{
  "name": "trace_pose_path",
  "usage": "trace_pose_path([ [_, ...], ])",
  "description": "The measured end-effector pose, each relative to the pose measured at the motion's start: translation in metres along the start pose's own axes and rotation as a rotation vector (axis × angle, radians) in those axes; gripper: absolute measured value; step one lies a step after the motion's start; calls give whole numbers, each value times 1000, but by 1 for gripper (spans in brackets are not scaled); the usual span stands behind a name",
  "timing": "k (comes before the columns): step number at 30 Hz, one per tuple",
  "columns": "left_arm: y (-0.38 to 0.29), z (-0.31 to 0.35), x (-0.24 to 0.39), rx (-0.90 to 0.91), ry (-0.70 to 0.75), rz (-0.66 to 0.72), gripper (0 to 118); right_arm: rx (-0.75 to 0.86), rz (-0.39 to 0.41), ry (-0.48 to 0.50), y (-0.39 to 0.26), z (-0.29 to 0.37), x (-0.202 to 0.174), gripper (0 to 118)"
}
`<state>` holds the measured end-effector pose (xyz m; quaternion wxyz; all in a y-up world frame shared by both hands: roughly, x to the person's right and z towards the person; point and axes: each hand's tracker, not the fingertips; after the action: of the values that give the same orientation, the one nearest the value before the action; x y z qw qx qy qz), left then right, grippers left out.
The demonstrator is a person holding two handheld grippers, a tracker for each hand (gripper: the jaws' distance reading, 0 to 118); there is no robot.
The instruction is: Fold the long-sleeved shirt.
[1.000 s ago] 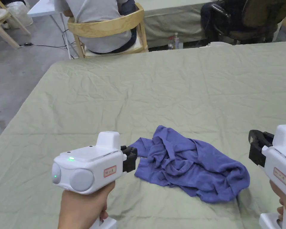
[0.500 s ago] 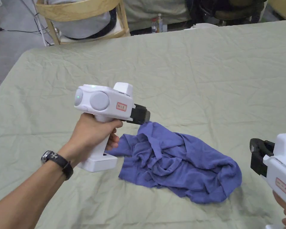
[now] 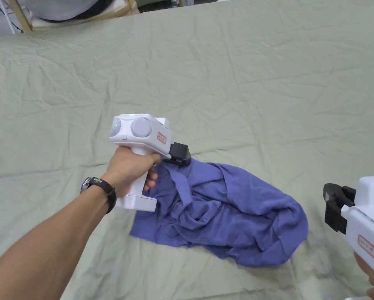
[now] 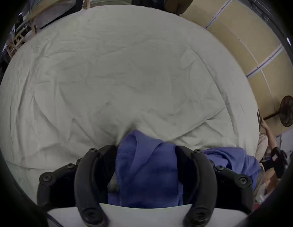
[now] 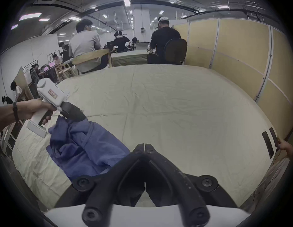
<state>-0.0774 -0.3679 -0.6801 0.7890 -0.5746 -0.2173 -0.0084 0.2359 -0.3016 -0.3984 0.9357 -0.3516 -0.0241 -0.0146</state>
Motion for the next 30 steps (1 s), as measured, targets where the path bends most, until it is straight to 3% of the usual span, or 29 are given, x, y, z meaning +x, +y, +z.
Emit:
trace_pose_path([
  [2, 0, 4, 2, -5, 34, -62, 66, -7, -5, 4, -2, -4, 1, 2],
  [3, -3, 8, 6, 22, 56, -97, 53, -11, -9, 5, -1, -6, 0, 2],
  [4, -6, 13, 9, 54, 63, -112, 27, -12, -11, 7, -2, -6, -1, 2],
  [5, -4, 18, 9, 86, 13, -112, 9, -12, -11, 12, -2, -5, -1, 2],
  [7, -7, 18, 15, 56, 40, -109, 9, -21, -13, 25, -1, -4, -3, 2],
  [9, -17, 17, 20, 43, 53, -115, 9, -75, -17, 108, 4, -6, 0, 4],
  [10, -19, 14, 20, 44, 54, -110, 9, -114, -20, 134, 7, -8, 2, 11],
  [14, -19, 5, 11, 63, 47, -52, 9, -273, 42, 217, 15, -15, 5, 98],
  [15, -21, 7, 10, 66, 44, -52, 9, -294, 34, 227, 16, -18, 6, 102],
  [19, -18, 4, 3, 73, 28, -42, 9, -361, -23, 329, 8, -33, 10, 102],
  [22, -14, 0, 2, 72, 26, -42, 9, -442, 2, 288, -7, -57, 6, 76],
  [24, -15, 1, 1, 74, 28, -45, 9, -451, -9, 287, -18, -70, 3, 72],
  [25, -14, -1, 1, 76, 30, -44, 9, -473, -46, 308, -22, -74, 3, 64],
  [28, -15, 10, 0, 111, 35, -23, 9, -396, -115, 327, -21, -62, 3, 19],
  [30, -15, 26, 1, 172, 73, -29, 9, -357, -99, 303, -10, -49, 6, 13],
])
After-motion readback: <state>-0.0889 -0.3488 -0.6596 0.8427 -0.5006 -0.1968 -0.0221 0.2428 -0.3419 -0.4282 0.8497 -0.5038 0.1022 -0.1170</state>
